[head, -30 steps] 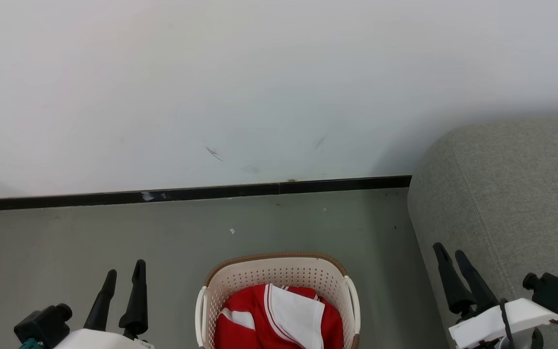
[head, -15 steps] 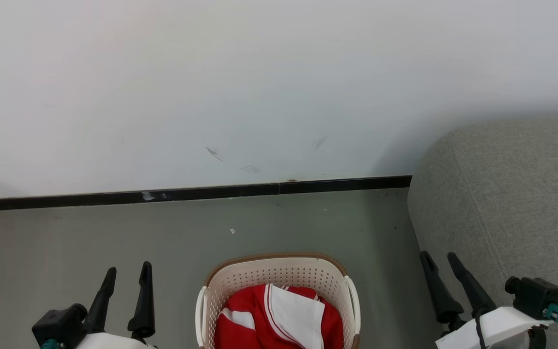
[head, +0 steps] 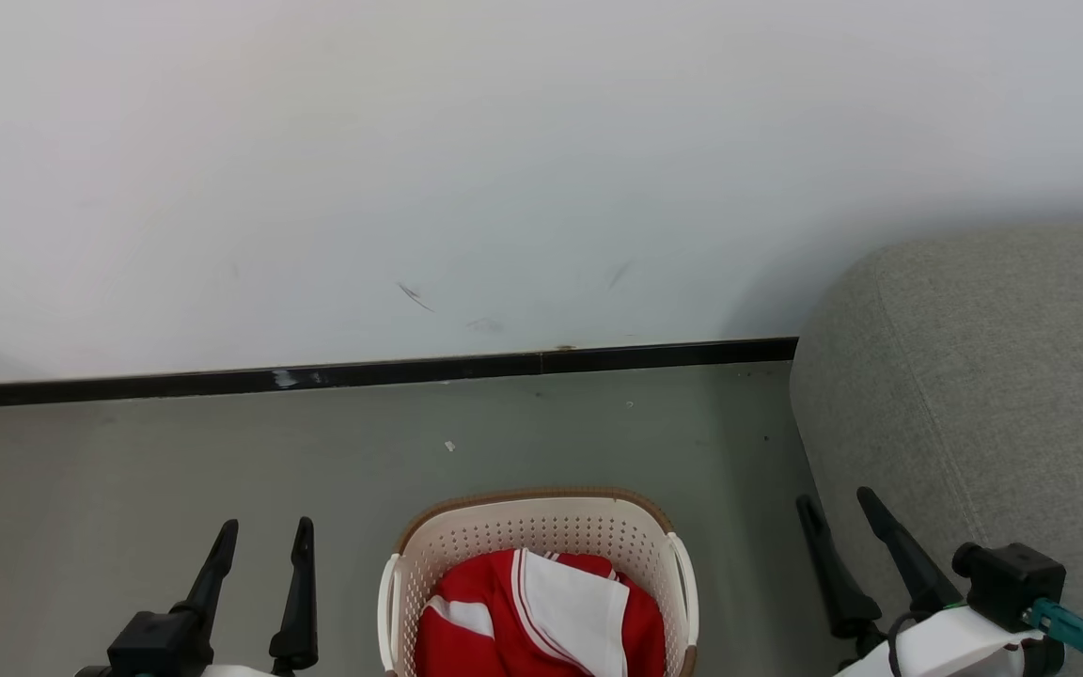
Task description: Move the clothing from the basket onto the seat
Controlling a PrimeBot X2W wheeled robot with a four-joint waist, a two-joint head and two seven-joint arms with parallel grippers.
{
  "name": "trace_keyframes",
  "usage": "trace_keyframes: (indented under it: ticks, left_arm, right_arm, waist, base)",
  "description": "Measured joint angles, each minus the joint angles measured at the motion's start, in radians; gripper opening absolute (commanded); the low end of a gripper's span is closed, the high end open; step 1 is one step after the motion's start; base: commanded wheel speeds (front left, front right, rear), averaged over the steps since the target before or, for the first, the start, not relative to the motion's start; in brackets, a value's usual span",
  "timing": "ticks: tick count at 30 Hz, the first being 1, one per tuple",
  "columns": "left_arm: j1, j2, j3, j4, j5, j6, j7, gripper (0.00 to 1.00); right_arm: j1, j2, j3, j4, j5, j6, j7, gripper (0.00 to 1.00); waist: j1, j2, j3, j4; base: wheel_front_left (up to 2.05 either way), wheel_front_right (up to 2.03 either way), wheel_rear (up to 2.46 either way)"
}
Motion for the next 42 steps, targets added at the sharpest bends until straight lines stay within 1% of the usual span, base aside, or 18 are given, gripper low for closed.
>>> trace_keyframes:
  ticks: [9,12,14,25,42]
  left_arm:
    - [0.000,0.002,-0.011,0.000,0.111,0.013,-0.033,1.00]
    - [0.000,0.002,-0.011,-0.003,0.123,0.013,-0.036,1.00]
    - [0.000,0.002,-0.011,-0.002,0.123,0.021,-0.036,1.00]
    - [0.000,0.002,0.001,0.018,0.115,0.030,-0.037,1.00]
    - [0.000,0.002,0.003,0.024,0.110,0.031,-0.037,1.00]
  right_arm:
    - [0.000,0.011,-0.001,-0.013,-0.134,0.000,-0.025,1.00]
    - [0.000,0.016,-0.001,-0.020,-0.164,0.000,-0.026,1.00]
    - [0.000,0.016,-0.002,-0.023,-0.166,0.000,-0.026,1.00]
    - [0.000,0.016,-0.006,-0.026,-0.165,0.000,-0.026,1.00]
    - [0.000,0.016,-0.004,-0.030,-0.165,0.000,-0.026,1.00]
  waist:
    - [-0.0001,0.0000,0.004,-0.001]
    - [0.0000,0.0000,0.005,0.000]
    - [-0.0001,0.0000,0.006,0.000]
    - [-0.0002,0.0000,0.008,0.000]
    - [-0.0002,0.0000,0.019,-0.001]
  base:
    - [0.00,0.00,0.00]
    - [0.00,0.00,0.00]
    - [0.00,0.00,0.00]
    - [0.00,0.00,0.00]
    - [0.00,0.00,0.00]
